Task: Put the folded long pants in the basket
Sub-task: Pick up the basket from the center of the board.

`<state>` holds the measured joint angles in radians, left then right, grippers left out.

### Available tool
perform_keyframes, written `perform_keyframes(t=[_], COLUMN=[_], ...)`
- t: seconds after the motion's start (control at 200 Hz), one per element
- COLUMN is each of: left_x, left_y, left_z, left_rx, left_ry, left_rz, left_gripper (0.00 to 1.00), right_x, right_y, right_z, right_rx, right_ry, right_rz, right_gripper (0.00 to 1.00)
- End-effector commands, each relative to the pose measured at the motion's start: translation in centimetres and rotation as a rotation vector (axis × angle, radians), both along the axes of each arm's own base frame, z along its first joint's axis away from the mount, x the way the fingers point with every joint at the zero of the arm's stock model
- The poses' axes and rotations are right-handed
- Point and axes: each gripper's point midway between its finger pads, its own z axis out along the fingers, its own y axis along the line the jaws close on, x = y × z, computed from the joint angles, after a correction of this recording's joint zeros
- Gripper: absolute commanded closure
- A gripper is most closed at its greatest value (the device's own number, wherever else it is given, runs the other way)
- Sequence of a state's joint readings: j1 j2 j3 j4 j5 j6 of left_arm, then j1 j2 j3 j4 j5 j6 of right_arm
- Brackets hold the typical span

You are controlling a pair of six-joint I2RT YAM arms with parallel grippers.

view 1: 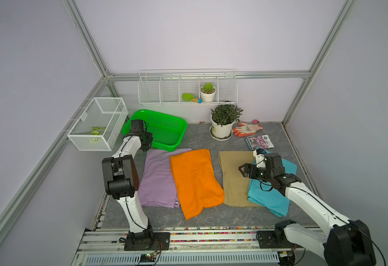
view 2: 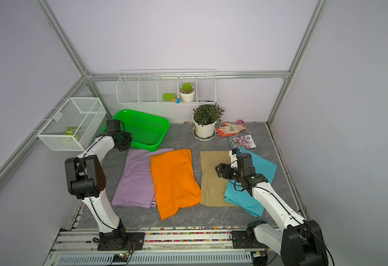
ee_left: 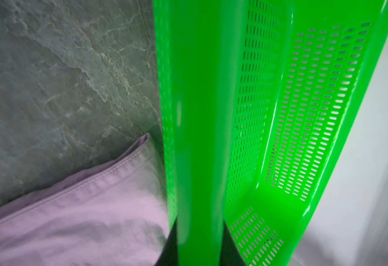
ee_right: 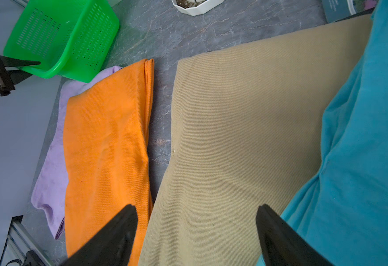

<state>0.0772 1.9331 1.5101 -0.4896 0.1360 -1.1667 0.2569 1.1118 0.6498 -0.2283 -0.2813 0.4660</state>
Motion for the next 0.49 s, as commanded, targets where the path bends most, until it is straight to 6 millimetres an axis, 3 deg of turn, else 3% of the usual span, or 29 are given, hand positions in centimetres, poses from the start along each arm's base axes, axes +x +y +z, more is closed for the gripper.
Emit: perform_keyframes(t=[0.0,0.18,0.285,0.49], left_x=[-0.4,-2.7,-5.0,-10.6], left_y=[-2.4,-2.9,-3.1,-7.7], left_z=[3.9,6.6,7.1,7.4], left_rx=[-0.113,-0.158,-0.187,-0.173], left_ry=[-0.090,-0.111,-0.069,-0.011], left_rz=[-0.080,-0.055,-0.013,-0.027], left_gripper=[1.00,1.00,1.00,1.00], right_x=[-0.5,-0.5,-0.5,-0.4], right_y=[-0.3,-0.4,-0.5,-1.3], right_z=[-1.1,-0.9,-0.4,0.6], right_rx=[-0.029,-0.028,-0.026,-0.047], right_ry=[0.015,0.005,0.003,0.008], right_rz=[0.000,-0.006,-0.009,-0.059], right_gripper=[0.14,0.14,0.14,0.14])
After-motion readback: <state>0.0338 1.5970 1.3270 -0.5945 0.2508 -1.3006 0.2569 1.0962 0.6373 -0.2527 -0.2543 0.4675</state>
